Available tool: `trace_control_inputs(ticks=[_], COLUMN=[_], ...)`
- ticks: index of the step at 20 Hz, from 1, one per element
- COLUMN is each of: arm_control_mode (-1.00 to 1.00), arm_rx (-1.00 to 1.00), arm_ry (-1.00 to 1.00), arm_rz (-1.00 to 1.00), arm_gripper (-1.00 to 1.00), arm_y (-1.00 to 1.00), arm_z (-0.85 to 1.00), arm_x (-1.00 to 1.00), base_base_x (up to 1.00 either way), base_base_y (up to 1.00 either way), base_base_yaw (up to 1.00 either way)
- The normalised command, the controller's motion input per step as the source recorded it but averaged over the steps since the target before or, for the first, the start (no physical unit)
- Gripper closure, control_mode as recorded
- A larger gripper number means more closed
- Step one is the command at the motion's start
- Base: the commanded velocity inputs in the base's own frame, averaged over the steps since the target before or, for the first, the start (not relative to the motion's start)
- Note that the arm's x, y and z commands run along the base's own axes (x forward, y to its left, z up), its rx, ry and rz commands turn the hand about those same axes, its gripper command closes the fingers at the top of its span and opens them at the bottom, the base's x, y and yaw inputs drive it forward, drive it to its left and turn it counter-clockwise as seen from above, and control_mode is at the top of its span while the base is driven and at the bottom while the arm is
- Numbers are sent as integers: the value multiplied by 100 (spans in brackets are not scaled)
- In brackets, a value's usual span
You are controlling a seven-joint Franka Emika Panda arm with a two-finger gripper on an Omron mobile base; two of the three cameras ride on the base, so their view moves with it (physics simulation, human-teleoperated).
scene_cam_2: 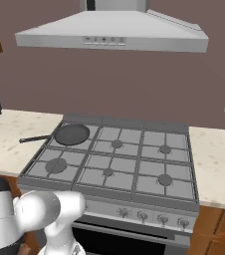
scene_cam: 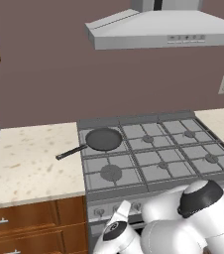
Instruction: Turn off the rear left burner of the stove.
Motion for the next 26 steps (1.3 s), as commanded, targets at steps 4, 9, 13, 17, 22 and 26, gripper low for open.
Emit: trace_control_inputs(ticks=[4, 9, 13, 17, 22, 26], arm_control_mode=[-100, -100, -100, -100, -100, -100], arm_rx=[0, 0, 0, 0, 0, 0], arm_ry=[0, 0, 0, 0, 0, 0], arm_rz=[0, 0, 0, 0, 0, 0], arm_gripper=[-100, -100, -100, -100, -100, -100], arm_y=[0, 0, 0, 0, 3, 10], arm_z=[-13, -26, -23, -24, -18, -18], arm_x=[24, 12, 9, 1, 5, 12], base_base_x=[0, 0, 0, 0, 0, 0], base_base_y=[0, 0, 0, 0, 0, 0], base_base_yaw=[0, 0, 0, 0, 0, 0])
